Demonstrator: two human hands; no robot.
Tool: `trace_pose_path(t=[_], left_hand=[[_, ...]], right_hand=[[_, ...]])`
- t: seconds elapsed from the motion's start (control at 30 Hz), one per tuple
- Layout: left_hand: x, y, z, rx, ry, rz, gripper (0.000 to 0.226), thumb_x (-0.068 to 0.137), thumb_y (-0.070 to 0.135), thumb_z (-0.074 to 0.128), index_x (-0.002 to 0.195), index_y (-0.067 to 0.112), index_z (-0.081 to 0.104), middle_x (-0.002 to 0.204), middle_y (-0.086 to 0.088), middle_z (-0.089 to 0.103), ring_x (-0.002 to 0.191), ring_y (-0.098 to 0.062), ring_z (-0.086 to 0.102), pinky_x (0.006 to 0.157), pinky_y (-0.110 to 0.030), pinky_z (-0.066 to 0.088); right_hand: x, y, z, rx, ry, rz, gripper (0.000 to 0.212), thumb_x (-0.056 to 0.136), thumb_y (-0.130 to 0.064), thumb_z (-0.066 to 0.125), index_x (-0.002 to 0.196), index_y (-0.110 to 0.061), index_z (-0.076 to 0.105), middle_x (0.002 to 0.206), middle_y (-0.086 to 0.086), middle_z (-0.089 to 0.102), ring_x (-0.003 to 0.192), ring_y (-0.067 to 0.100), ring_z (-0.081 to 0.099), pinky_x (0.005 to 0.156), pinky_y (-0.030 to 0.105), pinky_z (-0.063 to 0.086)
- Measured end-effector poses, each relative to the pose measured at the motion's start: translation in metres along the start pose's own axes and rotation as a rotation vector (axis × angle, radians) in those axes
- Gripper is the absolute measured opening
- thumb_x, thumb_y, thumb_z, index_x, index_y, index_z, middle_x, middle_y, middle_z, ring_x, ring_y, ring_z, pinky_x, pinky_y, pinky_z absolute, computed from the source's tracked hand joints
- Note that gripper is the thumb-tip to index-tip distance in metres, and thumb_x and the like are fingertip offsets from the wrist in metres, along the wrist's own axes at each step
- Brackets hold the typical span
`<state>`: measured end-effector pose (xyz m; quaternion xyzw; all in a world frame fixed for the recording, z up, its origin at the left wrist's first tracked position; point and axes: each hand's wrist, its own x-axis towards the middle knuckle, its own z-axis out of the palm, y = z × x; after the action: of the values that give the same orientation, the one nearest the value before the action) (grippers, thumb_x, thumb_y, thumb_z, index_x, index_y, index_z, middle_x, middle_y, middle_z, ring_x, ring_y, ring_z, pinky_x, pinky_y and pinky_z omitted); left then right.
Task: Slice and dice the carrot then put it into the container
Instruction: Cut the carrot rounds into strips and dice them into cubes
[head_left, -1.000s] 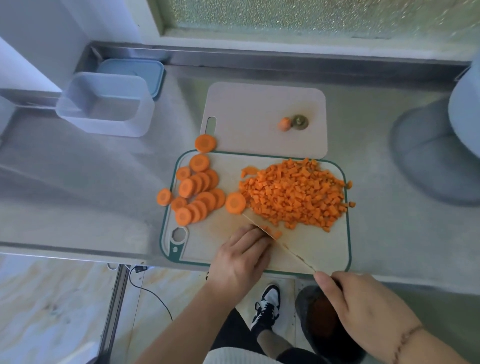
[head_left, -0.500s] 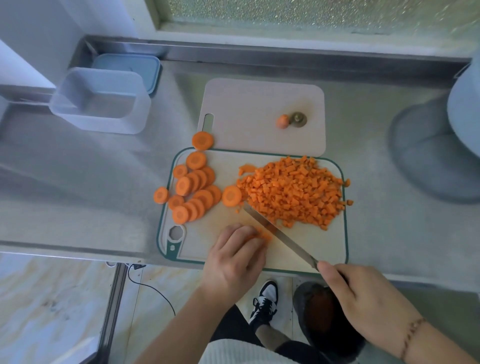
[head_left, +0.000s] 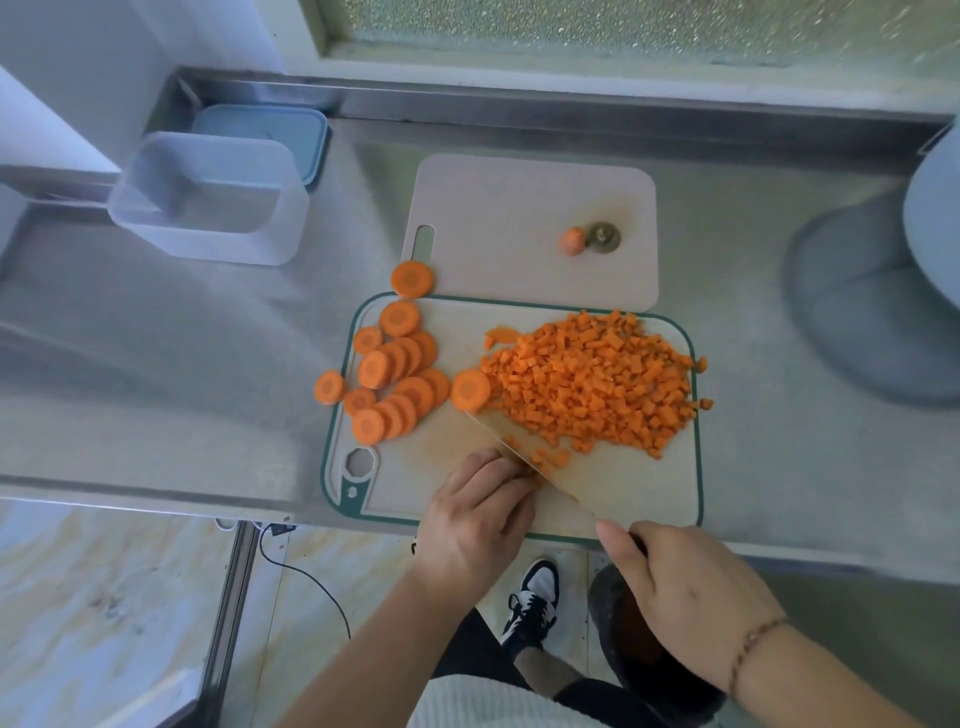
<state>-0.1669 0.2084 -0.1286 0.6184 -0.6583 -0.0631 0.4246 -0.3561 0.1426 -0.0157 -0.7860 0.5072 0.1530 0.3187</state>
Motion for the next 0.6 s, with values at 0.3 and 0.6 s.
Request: trace_pose_path(t=[0.3,0.6], left_hand=[[-0.003,-0.001,-0.001,0.026,0.001,0.001,0.006,0.084,-0.003,0.076,0.089,0.000,0.075,0.098,-0.010,0.070,0.092,-0.030,0.066,0.084,-0.038,0.056],[-0.004,-0.002,-0.002,0.013,0.004,-0.012,0.005,0.084,-0.002,0.078,0.089,0.000,0.076,0.094,-0.009,0.069,0.089,-0.027,0.063,0.079,-0.036,0.055]], right_hand=[[-0.018,0.005,-0.005,0.085,0.014,0.010,0.068,0.080,-0.071,0.006,0.063,-0.022,0.050,0.057,0.003,0.057,0.059,0.014,0.057,0.059,0.030,0.046],[0.004,-0.009,0.001,0.064,0.027,-0.003,0.071,0.085,-0.073,0.006,0.065,-0.021,0.050,0.054,-0.002,0.051,0.051,0.013,0.053,0.059,0.036,0.052]])
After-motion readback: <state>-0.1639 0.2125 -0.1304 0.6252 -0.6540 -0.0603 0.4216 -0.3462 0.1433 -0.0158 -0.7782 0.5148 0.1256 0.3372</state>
